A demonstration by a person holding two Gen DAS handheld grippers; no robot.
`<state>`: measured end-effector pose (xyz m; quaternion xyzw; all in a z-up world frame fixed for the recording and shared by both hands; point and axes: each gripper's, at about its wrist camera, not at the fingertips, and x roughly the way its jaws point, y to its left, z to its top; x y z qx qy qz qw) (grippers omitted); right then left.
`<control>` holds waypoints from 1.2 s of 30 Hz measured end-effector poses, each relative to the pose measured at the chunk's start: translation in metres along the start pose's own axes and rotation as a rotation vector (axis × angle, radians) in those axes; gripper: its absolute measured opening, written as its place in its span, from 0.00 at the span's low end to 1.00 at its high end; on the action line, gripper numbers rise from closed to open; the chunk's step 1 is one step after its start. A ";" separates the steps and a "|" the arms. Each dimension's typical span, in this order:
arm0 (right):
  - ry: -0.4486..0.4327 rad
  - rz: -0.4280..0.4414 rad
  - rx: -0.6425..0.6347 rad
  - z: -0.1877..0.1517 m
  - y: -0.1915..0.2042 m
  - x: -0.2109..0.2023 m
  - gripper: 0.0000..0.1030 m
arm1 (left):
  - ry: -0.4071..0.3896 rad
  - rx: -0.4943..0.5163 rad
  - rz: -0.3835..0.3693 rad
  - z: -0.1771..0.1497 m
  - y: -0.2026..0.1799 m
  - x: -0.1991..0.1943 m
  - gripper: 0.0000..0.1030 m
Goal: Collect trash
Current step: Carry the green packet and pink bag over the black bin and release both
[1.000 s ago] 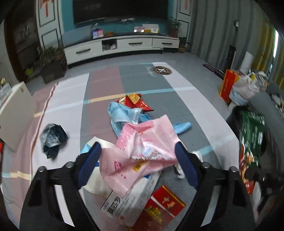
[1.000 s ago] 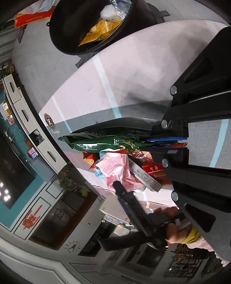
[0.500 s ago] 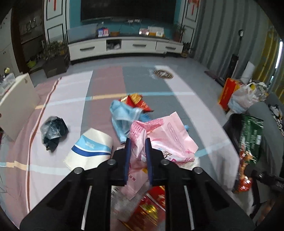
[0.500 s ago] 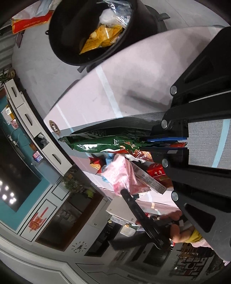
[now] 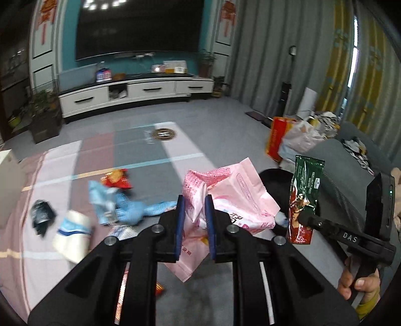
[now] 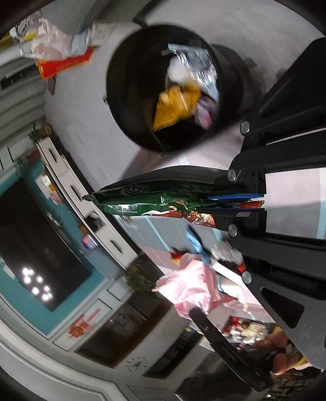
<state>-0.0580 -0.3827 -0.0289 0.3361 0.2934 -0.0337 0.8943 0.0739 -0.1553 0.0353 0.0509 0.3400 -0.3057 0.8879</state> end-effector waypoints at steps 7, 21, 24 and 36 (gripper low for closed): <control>-0.085 -0.102 0.086 0.014 -0.060 -0.017 0.06 | 0.029 0.050 -0.095 0.018 -0.068 0.043 0.17; -0.069 -0.238 0.133 0.024 -0.120 0.000 0.11 | 0.131 0.131 -0.103 0.019 -0.160 0.141 0.22; -0.064 -0.252 0.144 0.022 -0.125 0.000 0.28 | 0.144 0.133 -0.115 0.016 -0.164 0.146 0.46; -0.056 -0.223 0.157 0.012 -0.112 -0.023 0.43 | 0.148 0.110 -0.091 -0.007 -0.131 0.110 0.71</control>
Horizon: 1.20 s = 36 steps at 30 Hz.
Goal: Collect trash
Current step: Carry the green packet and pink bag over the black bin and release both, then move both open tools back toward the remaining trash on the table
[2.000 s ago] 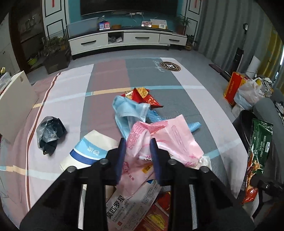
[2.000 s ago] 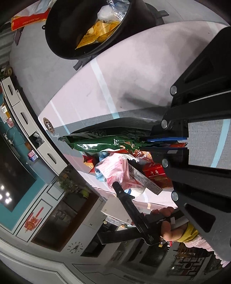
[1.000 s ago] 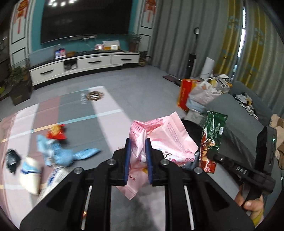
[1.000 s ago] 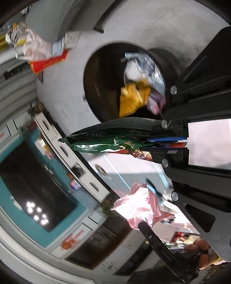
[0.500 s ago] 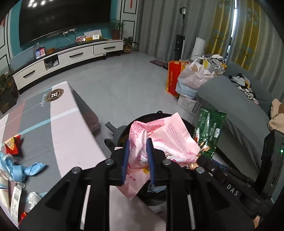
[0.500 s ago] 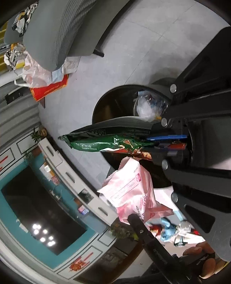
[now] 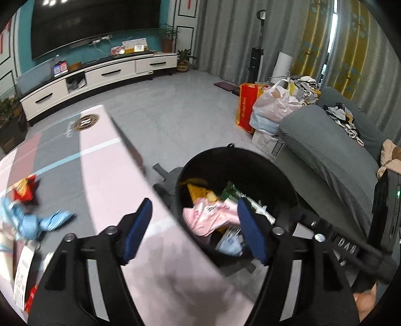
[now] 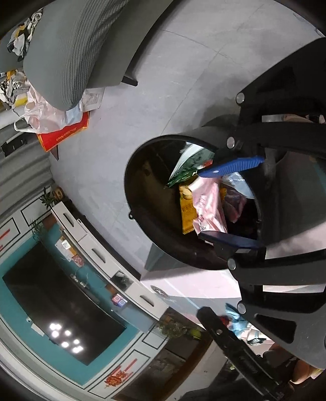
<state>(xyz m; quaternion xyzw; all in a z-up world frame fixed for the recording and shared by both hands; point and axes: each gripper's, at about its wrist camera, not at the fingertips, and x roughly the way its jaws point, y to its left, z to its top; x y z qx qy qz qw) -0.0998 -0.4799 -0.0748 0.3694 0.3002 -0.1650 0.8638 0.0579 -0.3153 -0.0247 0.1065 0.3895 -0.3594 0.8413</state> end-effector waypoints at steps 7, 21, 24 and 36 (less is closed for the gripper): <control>0.055 0.029 -0.078 -0.017 0.026 -0.010 0.49 | -0.001 -0.023 0.077 -0.048 0.030 -0.047 0.76; 0.166 0.128 -0.330 -0.061 0.113 -0.020 0.53 | -0.054 -0.291 0.293 -0.146 0.155 -0.164 0.79; 0.201 0.144 -0.392 -0.076 0.132 -0.017 0.53 | -0.034 -0.370 0.325 -0.171 0.182 -0.180 0.79; 0.360 0.184 -0.489 -0.126 0.194 0.024 0.54 | -0.028 -0.484 0.305 -0.230 0.215 -0.197 0.79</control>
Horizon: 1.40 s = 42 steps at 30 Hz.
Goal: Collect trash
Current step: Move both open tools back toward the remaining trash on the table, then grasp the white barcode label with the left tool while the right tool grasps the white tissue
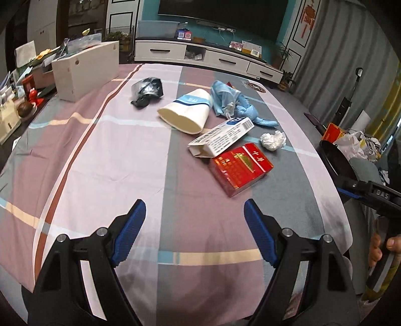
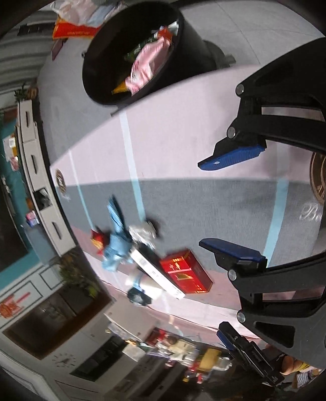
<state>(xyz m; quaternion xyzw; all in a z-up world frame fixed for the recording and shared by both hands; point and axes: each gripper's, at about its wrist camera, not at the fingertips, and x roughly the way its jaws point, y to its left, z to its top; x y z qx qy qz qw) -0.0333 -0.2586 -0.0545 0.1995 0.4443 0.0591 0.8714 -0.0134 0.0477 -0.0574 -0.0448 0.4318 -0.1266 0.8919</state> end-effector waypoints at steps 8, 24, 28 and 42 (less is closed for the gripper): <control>0.004 0.004 -0.046 0.018 0.030 0.039 0.54 | 0.017 -0.047 -0.034 0.003 0.020 0.014 0.79; -0.005 -0.059 -0.082 0.073 0.048 0.115 0.54 | 0.017 0.027 -0.059 0.024 0.011 0.030 0.79; 0.007 -0.078 -0.095 0.075 0.049 0.126 0.30 | 0.010 0.097 -0.055 0.042 -0.005 0.038 0.79; -0.081 0.027 -0.019 0.056 0.011 0.063 0.23 | 0.048 0.324 0.044 0.100 -0.076 0.095 0.77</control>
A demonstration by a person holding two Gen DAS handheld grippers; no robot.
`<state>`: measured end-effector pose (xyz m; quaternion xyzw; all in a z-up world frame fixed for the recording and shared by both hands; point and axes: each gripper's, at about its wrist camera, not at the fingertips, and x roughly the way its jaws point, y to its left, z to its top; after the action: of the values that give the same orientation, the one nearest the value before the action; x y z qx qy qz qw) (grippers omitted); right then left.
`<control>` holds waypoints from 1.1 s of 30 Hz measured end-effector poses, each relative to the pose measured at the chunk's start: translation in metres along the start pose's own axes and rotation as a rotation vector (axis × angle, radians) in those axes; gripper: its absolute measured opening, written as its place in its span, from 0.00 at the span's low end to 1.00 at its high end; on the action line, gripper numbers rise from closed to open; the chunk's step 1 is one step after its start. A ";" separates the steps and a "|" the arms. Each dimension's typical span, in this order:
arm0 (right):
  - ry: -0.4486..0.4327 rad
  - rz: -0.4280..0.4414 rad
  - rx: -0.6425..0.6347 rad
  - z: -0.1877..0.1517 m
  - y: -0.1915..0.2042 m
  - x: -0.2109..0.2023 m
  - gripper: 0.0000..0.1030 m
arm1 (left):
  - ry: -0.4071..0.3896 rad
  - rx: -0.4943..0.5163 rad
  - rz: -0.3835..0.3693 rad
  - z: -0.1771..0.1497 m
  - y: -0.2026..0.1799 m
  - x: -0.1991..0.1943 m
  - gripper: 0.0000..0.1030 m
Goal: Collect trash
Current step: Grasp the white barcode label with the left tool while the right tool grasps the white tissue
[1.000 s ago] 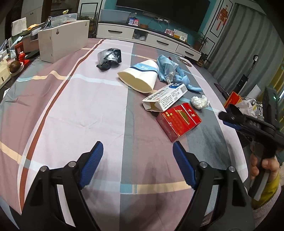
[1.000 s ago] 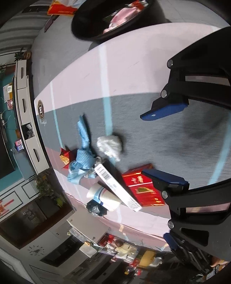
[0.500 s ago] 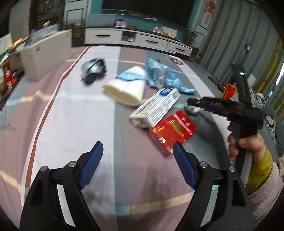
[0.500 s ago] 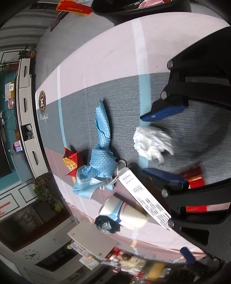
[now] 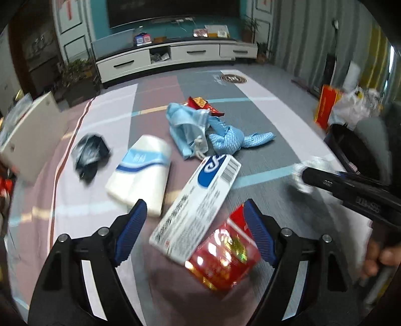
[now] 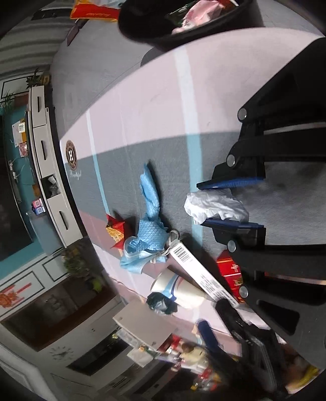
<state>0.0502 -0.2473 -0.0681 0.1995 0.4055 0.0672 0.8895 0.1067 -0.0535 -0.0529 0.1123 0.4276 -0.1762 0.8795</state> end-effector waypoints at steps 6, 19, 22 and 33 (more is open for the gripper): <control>-0.009 0.019 0.045 -0.007 -0.018 -0.017 0.23 | 0.088 0.103 0.051 0.021 -0.019 0.034 0.70; -0.030 0.051 0.090 -0.011 -0.035 -0.032 0.23 | 0.180 0.150 0.099 0.025 -0.025 0.059 0.26; -0.038 0.056 0.091 -0.012 -0.036 -0.037 0.23 | 0.147 0.133 0.083 0.024 -0.025 0.044 0.21; -0.106 0.080 0.103 -0.011 -0.042 -0.067 0.23 | -0.004 0.018 -0.138 0.034 -0.031 -0.035 0.20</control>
<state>-0.0043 -0.3012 -0.0452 0.2644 0.3524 0.0710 0.8949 0.0983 -0.0861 -0.0055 0.0903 0.4311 -0.2404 0.8650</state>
